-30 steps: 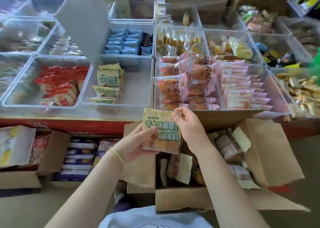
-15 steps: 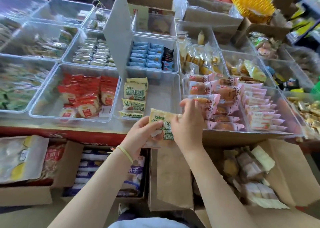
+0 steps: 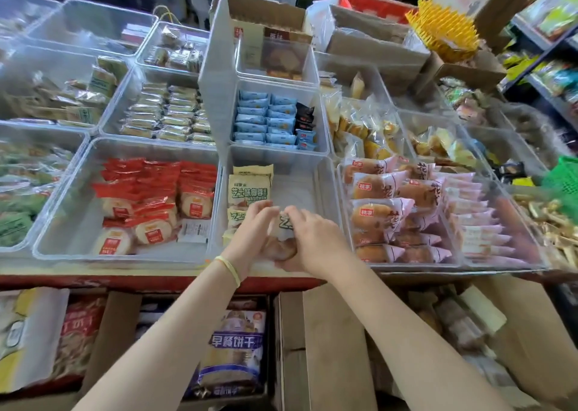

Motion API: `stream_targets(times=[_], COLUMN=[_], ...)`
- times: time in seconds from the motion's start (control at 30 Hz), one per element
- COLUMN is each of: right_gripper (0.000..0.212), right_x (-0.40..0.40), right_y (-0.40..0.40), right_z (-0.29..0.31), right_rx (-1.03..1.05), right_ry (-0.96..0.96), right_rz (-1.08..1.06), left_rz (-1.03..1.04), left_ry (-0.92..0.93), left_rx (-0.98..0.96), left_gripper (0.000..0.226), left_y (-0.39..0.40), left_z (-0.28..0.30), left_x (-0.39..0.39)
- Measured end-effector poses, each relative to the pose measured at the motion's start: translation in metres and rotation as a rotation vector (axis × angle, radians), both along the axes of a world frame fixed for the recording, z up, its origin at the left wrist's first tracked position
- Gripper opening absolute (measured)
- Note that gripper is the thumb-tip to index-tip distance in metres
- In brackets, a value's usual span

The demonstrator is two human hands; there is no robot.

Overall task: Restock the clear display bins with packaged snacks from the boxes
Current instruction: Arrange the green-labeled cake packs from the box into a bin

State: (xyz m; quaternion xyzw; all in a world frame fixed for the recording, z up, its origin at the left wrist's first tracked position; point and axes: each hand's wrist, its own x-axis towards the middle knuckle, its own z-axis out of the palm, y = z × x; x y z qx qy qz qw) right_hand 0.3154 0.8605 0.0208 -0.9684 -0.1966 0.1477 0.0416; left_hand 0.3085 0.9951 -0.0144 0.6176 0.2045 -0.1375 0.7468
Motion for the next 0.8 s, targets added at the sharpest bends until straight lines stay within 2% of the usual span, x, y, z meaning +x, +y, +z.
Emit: stream_targets(times=[0.07, 0.1, 0.13, 0.2, 0.23, 0.27, 0.37, 0.63, 0.8], right_gripper=[0.076, 0.073, 0.070, 0.070, 0.072, 0.075, 0.082, 0.073, 0.061], right_x=[0.026, 0.042, 0.059, 0.092, 0.108, 0.123, 0.161, 0.216, 0.216], right_y=[-0.003, -0.005, -0.008, -0.012, -0.013, -0.012, -0.003, 0.023, 0.028], right_z=[-0.004, -0.010, -0.017, -0.037, -0.048, -0.061, -0.100, -0.172, -0.194], right_rx=[0.005, -0.016, -0.058, -0.162, -0.206, -0.244, -0.334, -0.484, -0.402], right_ry=[0.045, 0.049, 0.029, -0.039, -0.070, -0.091, -0.120, -0.219, -0.165], right_rz=[-0.044, -0.057, -0.064, -0.090, -0.105, -0.116, -0.109, -0.115, -0.175], left_rz=[0.010, -0.005, -0.043, -0.191, -0.286, -0.386, -0.555, -0.534, -0.559], left_ry=[-0.004, -0.056, -0.133, -0.277, -0.326, -0.336, -0.250, -0.261, -0.250], left_rx=[-0.021, 0.092, 0.320, 1.017, 1.266, 1.403, 1.457, 1.499, 1.487], left_gripper=[0.036, 0.037, 0.039, 0.046, 0.051, 0.054, 0.059, 0.078, 0.082], left_y=[0.009, 0.015, 0.023, 0.044, 0.051, 0.056, 0.060, 0.062, 0.061], left_z=[-0.008, -0.017, -0.030, -0.063, -0.078, -0.088, -0.106, -0.125, -0.125], left_x=[0.019, 0.029, 0.038, 0.057, 0.066, 0.075, 0.096, 0.102, 0.103])
